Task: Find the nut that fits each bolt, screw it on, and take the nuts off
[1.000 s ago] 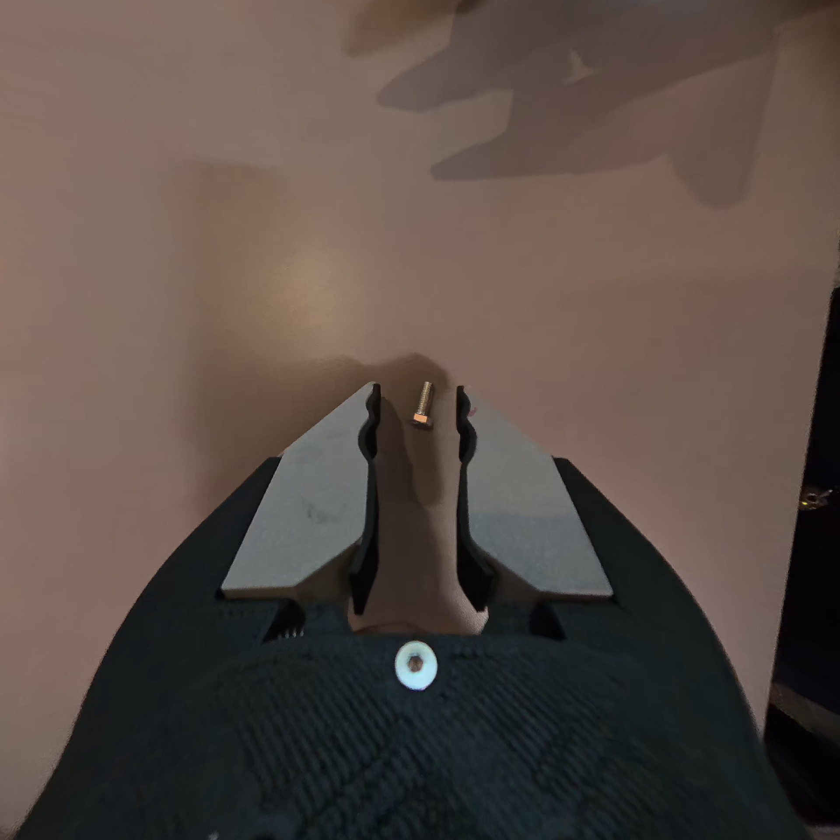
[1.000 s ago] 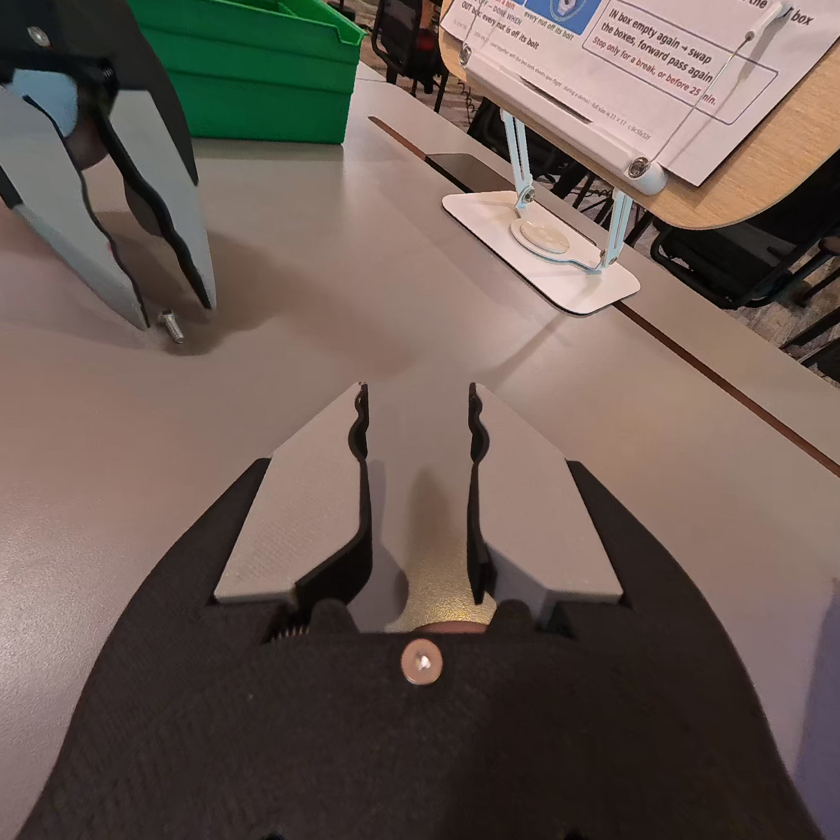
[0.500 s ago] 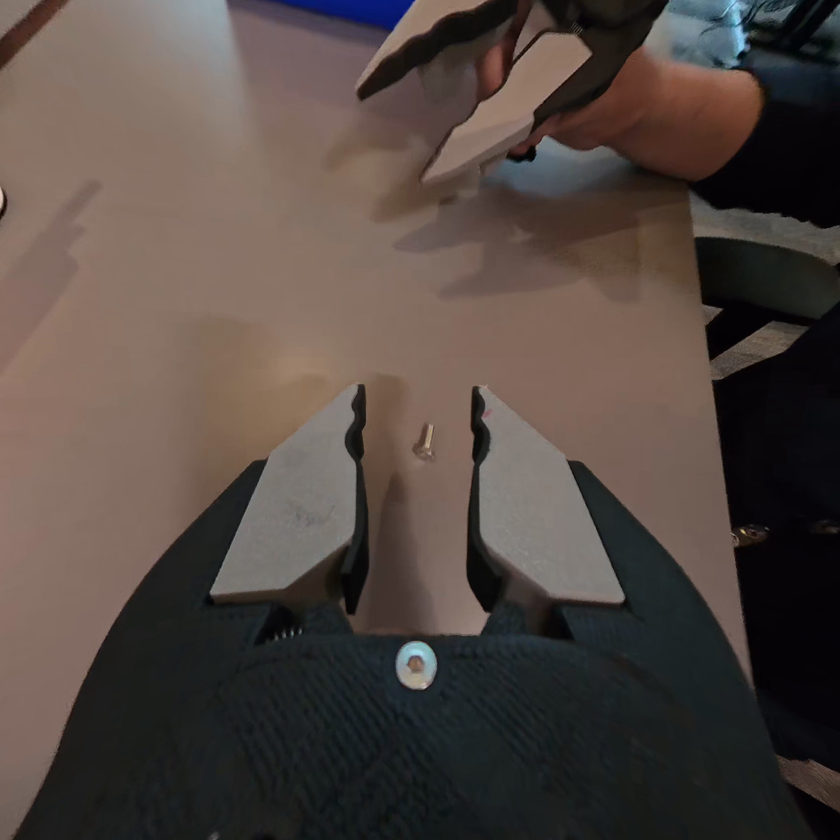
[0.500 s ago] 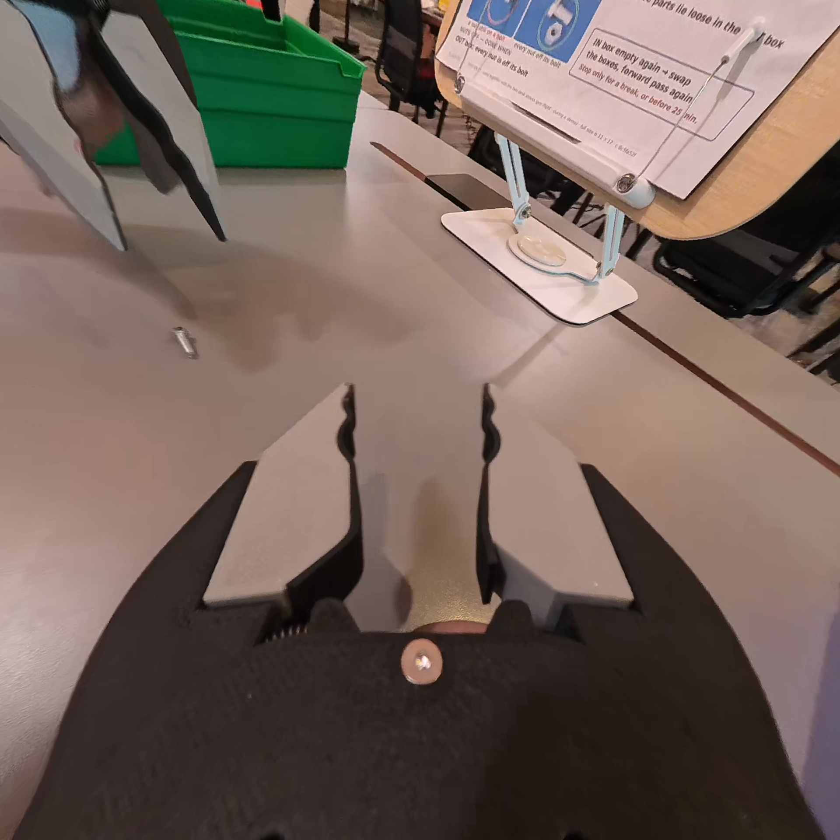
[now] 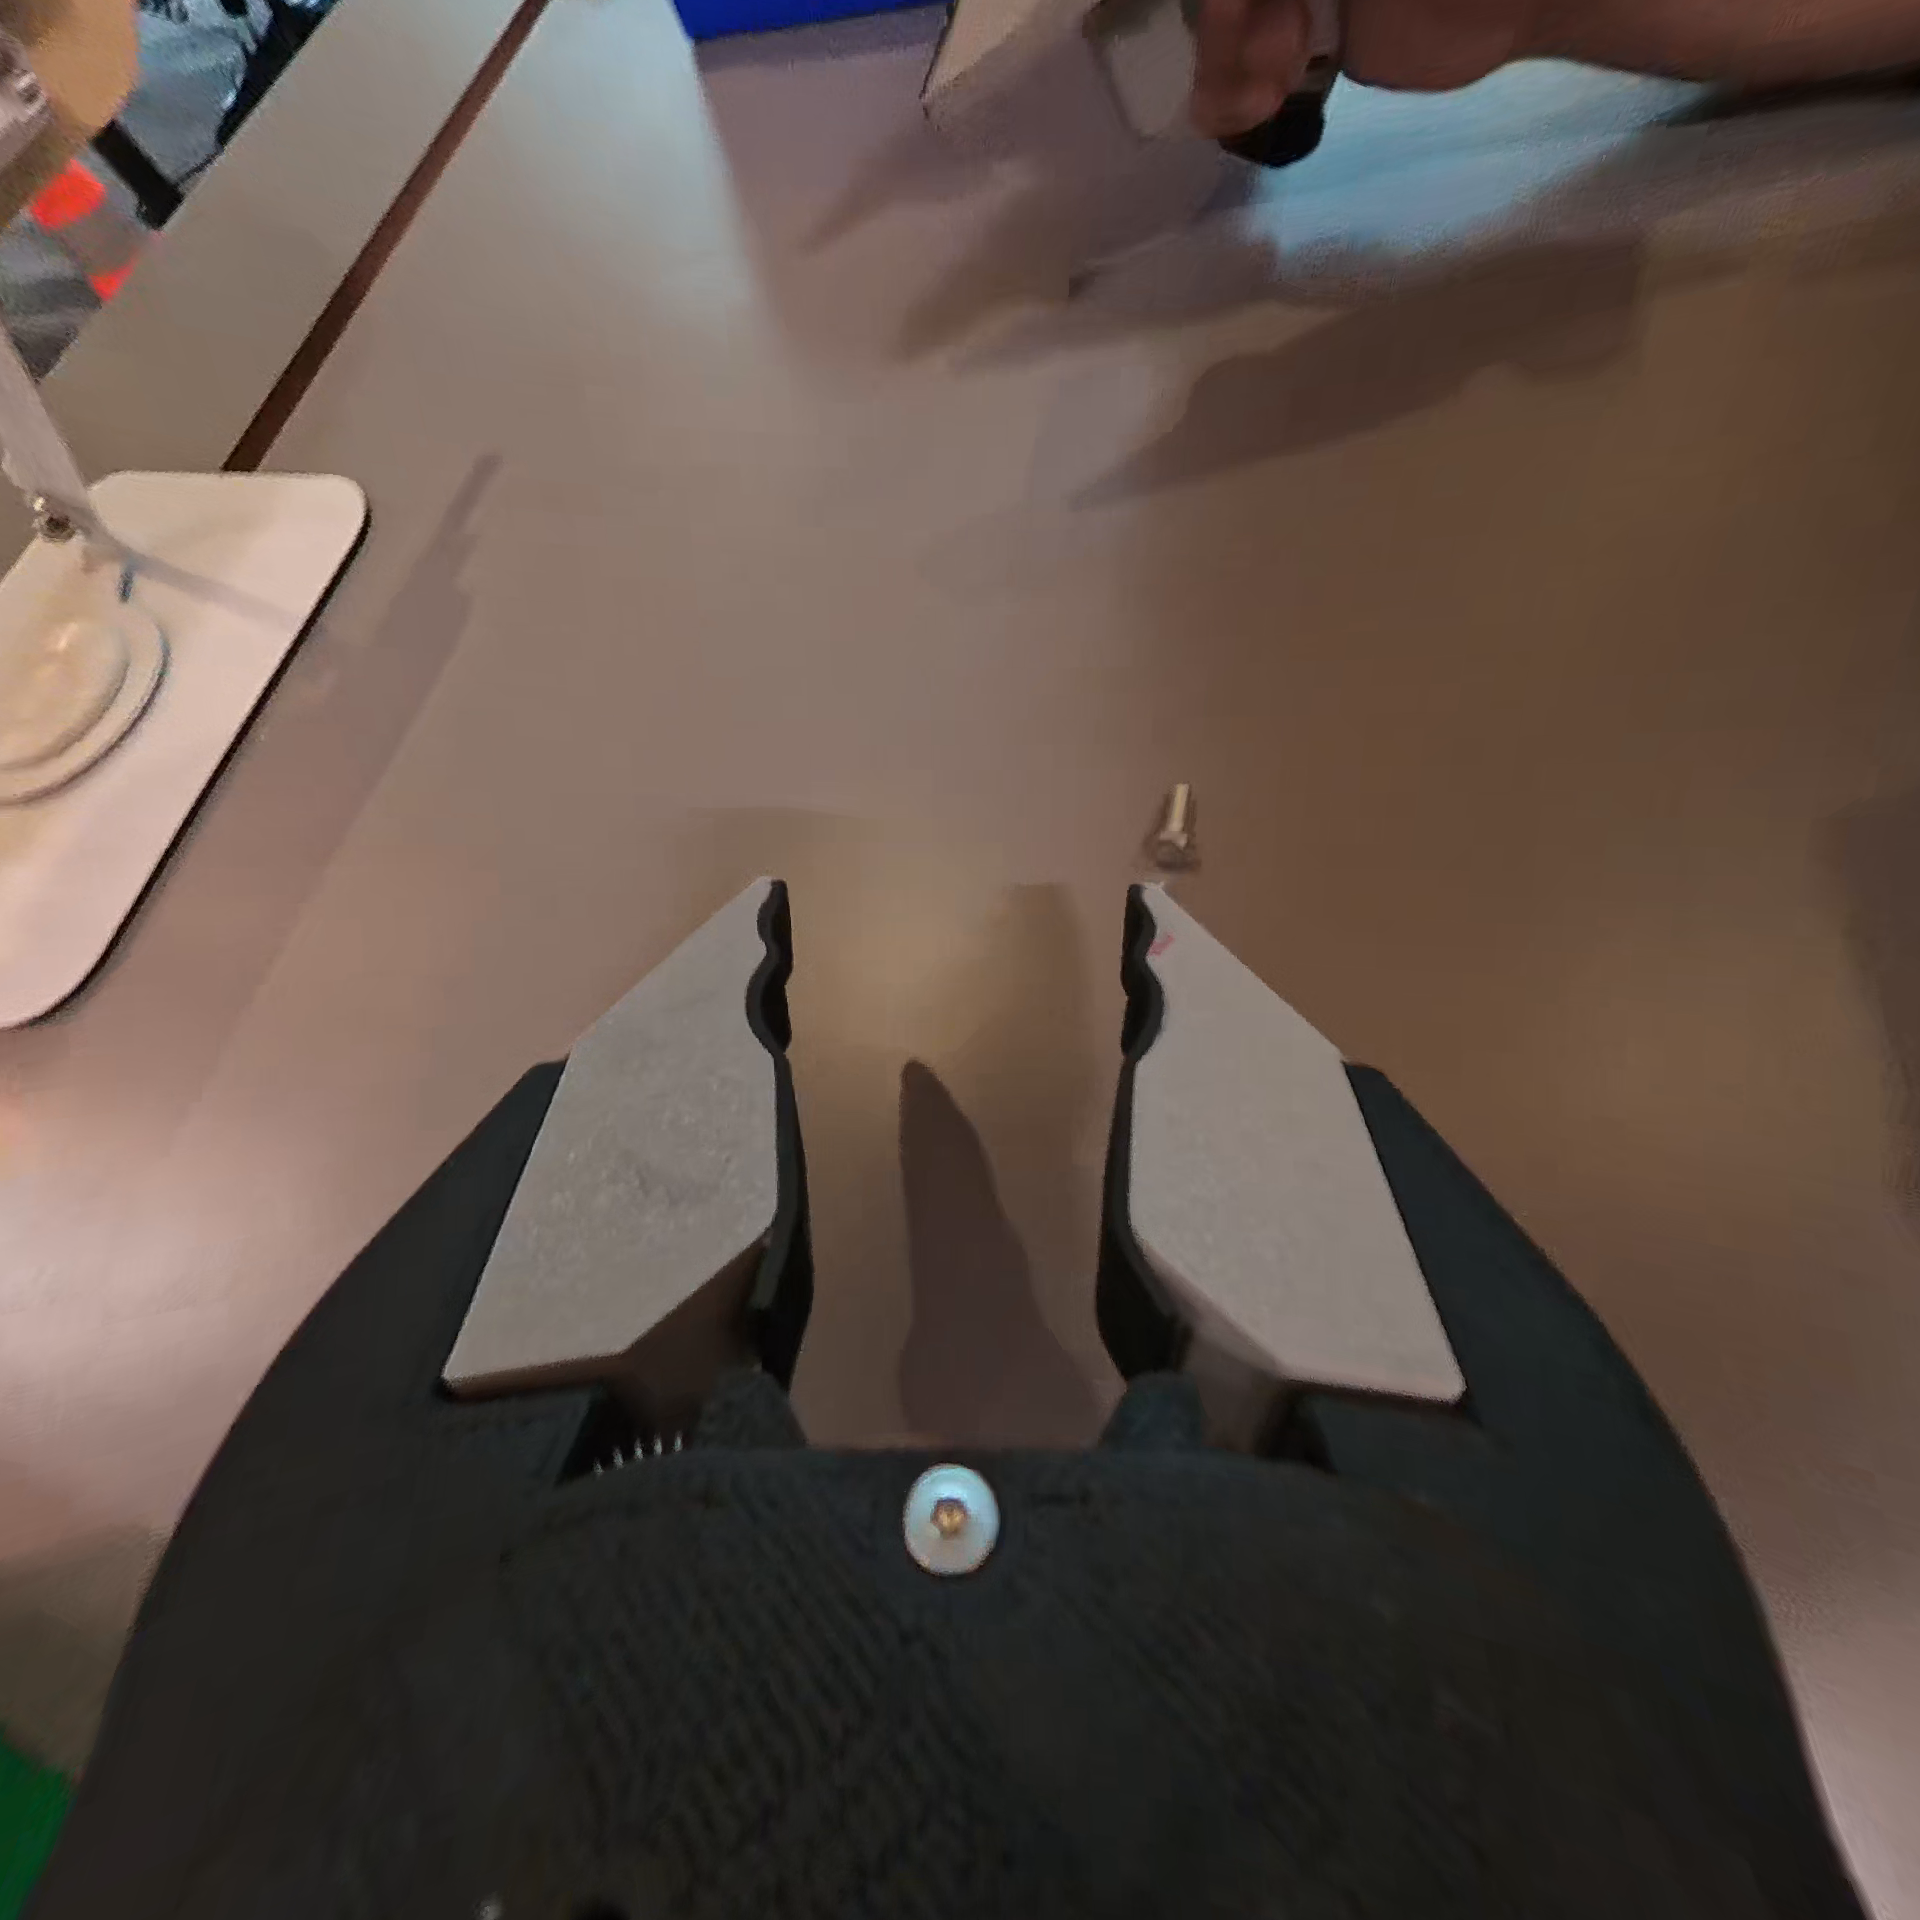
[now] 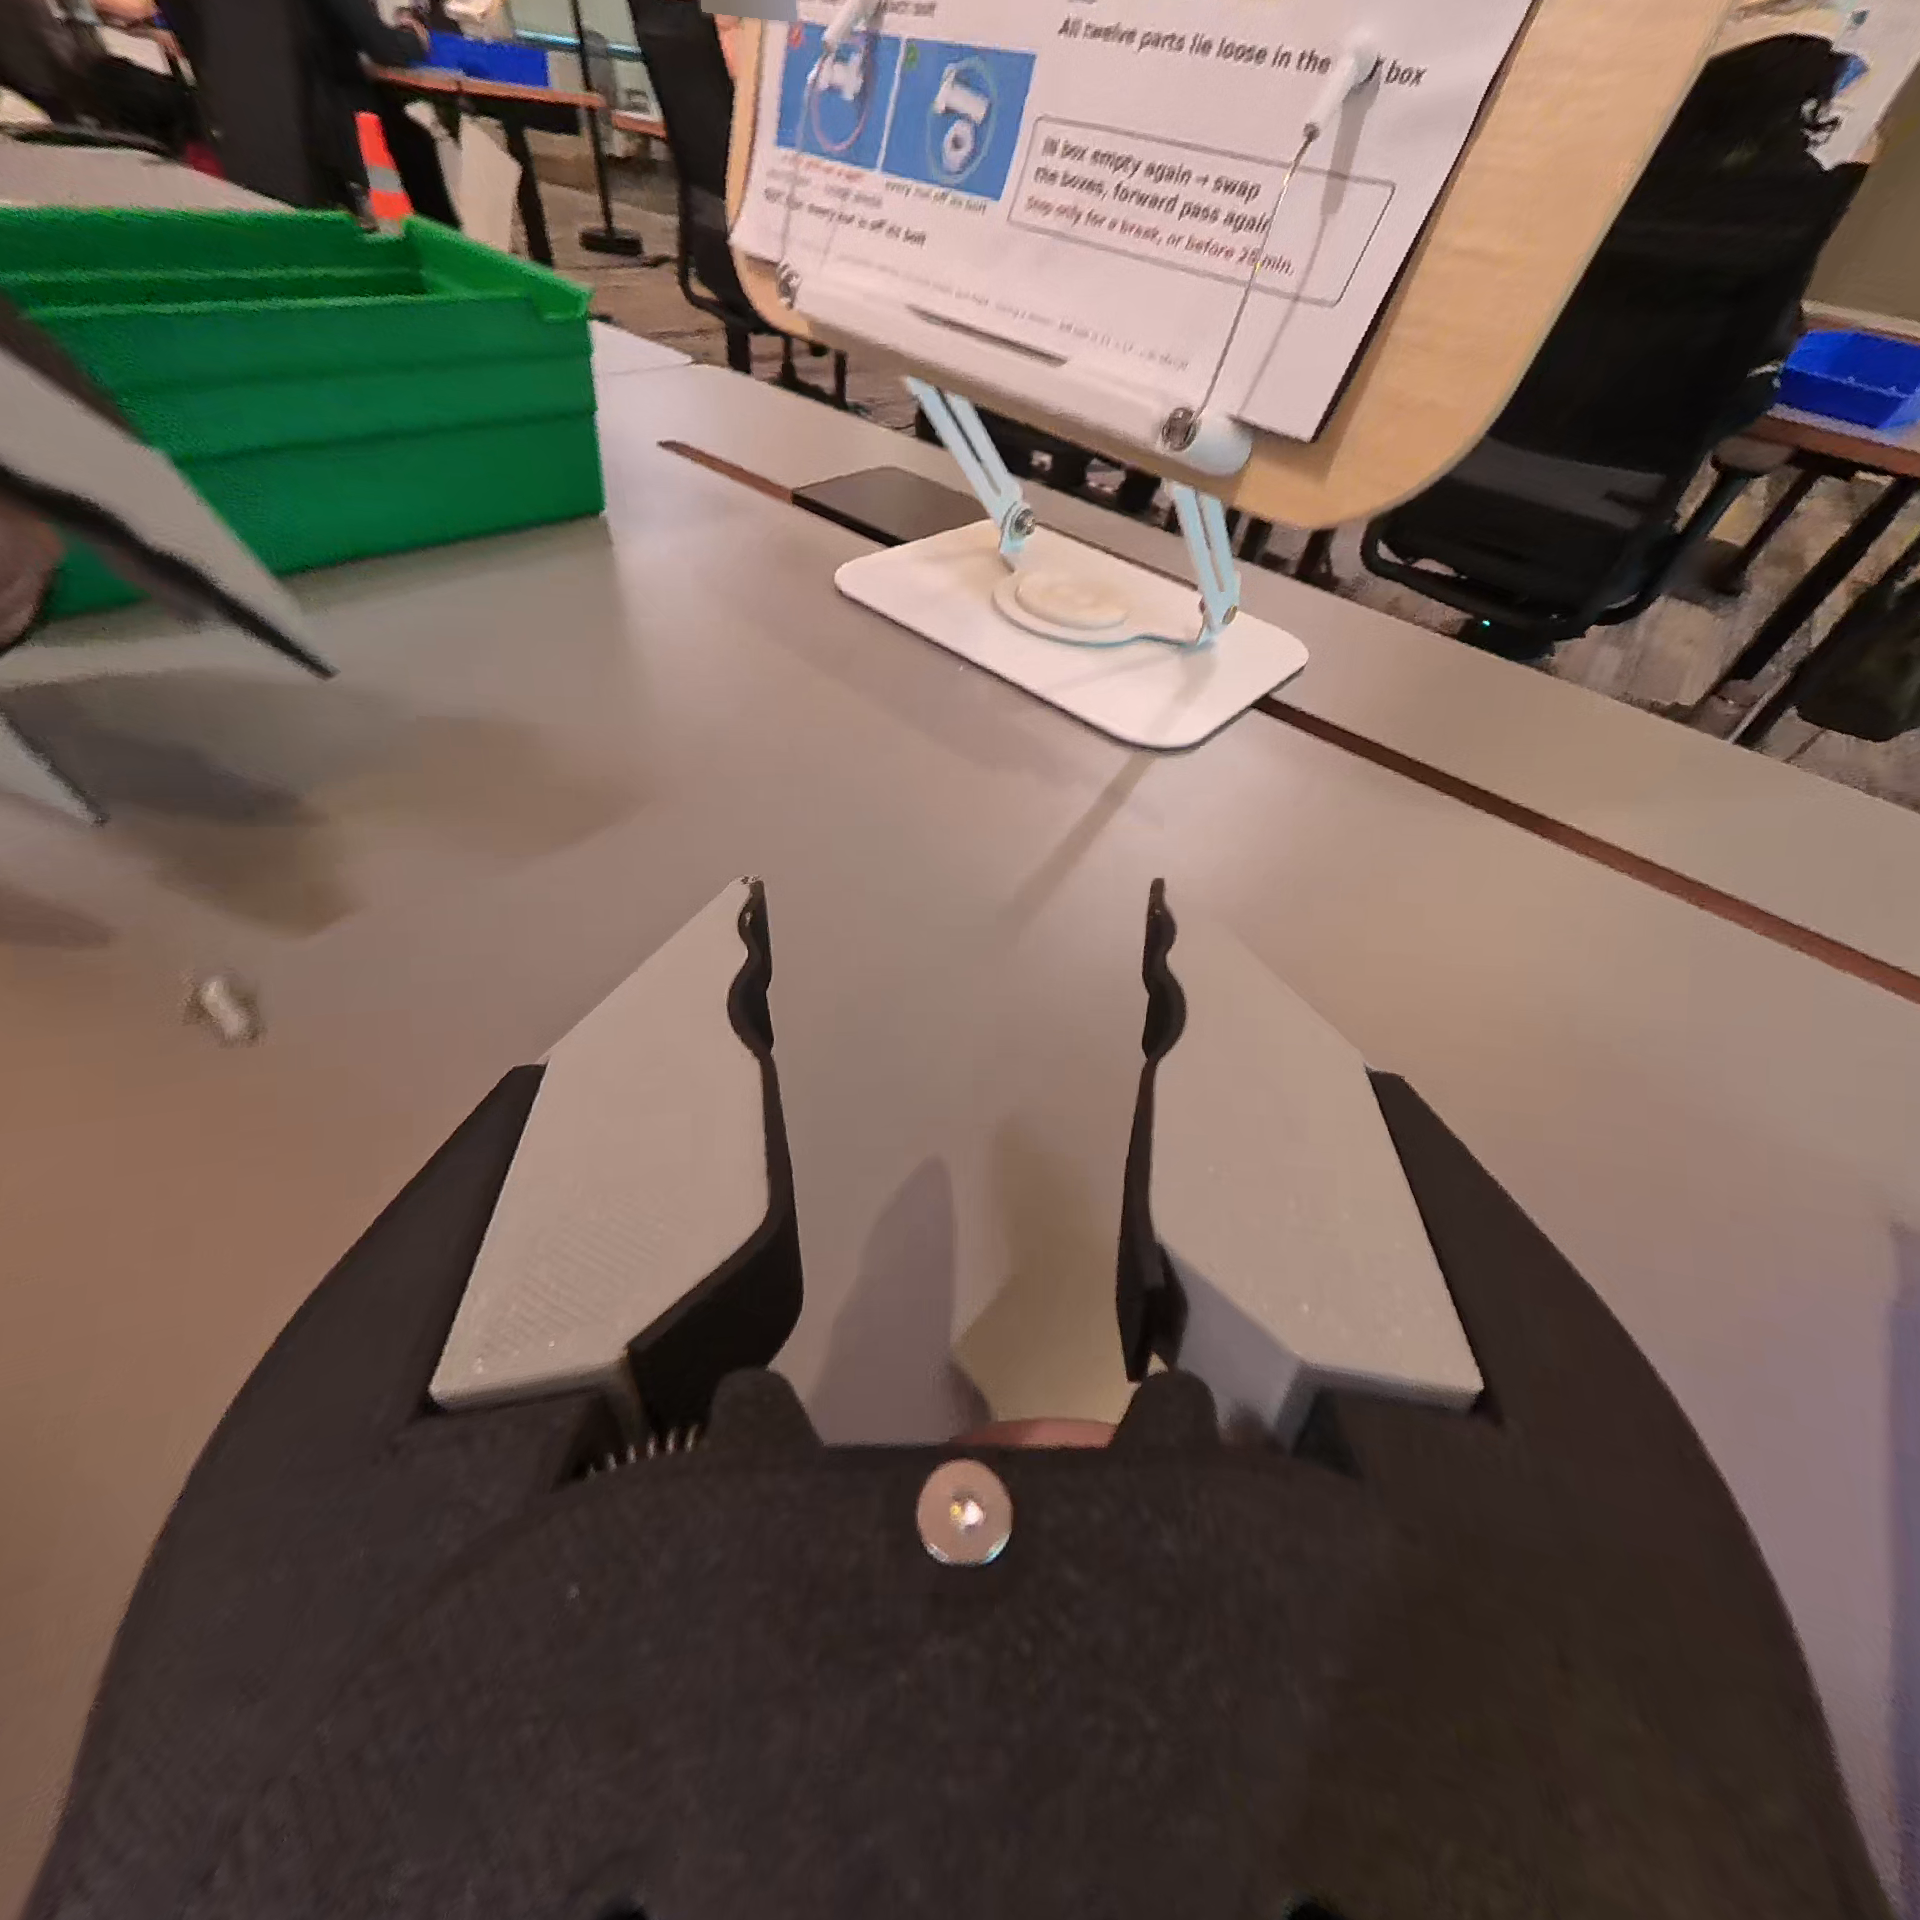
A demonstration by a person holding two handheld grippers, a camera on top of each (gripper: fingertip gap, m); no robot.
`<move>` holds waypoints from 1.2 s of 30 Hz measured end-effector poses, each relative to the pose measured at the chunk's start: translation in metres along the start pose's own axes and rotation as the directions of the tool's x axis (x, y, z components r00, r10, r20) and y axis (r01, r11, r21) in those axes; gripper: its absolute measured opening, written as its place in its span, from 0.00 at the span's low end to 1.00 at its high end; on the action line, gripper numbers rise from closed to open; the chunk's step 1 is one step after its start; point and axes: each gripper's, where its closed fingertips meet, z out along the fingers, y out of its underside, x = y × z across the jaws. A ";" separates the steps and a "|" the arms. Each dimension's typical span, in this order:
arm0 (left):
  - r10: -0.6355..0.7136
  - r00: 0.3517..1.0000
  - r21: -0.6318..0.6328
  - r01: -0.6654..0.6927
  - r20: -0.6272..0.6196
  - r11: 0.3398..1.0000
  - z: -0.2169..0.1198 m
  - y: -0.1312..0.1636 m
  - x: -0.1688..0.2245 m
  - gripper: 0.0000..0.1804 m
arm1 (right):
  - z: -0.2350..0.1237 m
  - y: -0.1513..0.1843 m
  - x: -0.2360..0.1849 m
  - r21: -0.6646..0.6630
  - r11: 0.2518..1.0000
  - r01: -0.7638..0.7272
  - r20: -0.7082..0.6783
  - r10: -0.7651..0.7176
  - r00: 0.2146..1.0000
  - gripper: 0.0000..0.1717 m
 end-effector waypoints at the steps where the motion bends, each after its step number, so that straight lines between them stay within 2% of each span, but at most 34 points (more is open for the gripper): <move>1: -0.023 1.000 -0.001 0.023 -0.004 1.000 -0.003 0.002 -0.001 0.35 | 0.006 -0.004 0.000 0.002 1.000 -0.005 -0.005 0.005 1.000 0.41; 4: -0.101 0.995 -0.006 0.101 -0.013 0.995 -0.007 0.007 -0.007 0.35 | 0.027 -0.013 -0.008 0.000 1.000 0.000 0.005 0.000 1.000 0.40; 8: -0.112 0.994 -0.028 0.112 0.018 0.993 -0.008 0.015 -0.015 0.35 | 0.048 -0.011 -0.024 -0.052 0.996 0.078 0.023 -0.077 0.997 0.41; 13: -0.122 0.992 -0.057 0.123 0.015 0.991 -0.004 0.020 -0.011 0.35 | 0.057 -0.004 -0.039 -0.103 0.984 0.143 0.047 -0.139 0.989 0.41; 17: -0.112 0.993 -0.067 0.113 0.028 0.991 -0.006 0.020 -0.010 0.35 | 0.056 -0.010 -0.042 -0.088 0.988 0.126 0.052 -0.122 0.991 0.40; 21: -0.155 0.988 -0.074 0.156 0.028 0.985 -0.028 0.020 -0.013 0.35 | 0.058 -0.013 -0.033 -0.082 0.993 0.083 0.026 -0.081 0.996 0.40; 25: -0.227 0.973 0.060 0.229 -0.025 0.972 -0.060 0.000 -0.009 0.29 | 0.058 -0.019 -0.023 -0.052 0.997 0.052 0.006 -0.052 0.999 0.39; 27: -0.284 0.953 0.127 0.296 -0.109 0.947 -0.056 -0.018 0.003 0.30 | 0.059 -0.018 -0.016 -0.046 0.997 0.063 -0.013 -0.063 0.998 0.38; 30: -0.291 0.938 0.133 0.317 -0.188 0.939 -0.041 -0.031 0.027 0.33 | 0.064 -0.017 -0.002 -0.046 0.997 0.055 -0.051 -0.058 0.997 0.38; 36: -0.236 0.950 0.012 0.244 -0.206 0.970 -0.018 -0.010 0.053 0.35 | 0.083 -0.019 0.010 -0.069 0.995 0.072 -0.084 -0.078 0.993 0.38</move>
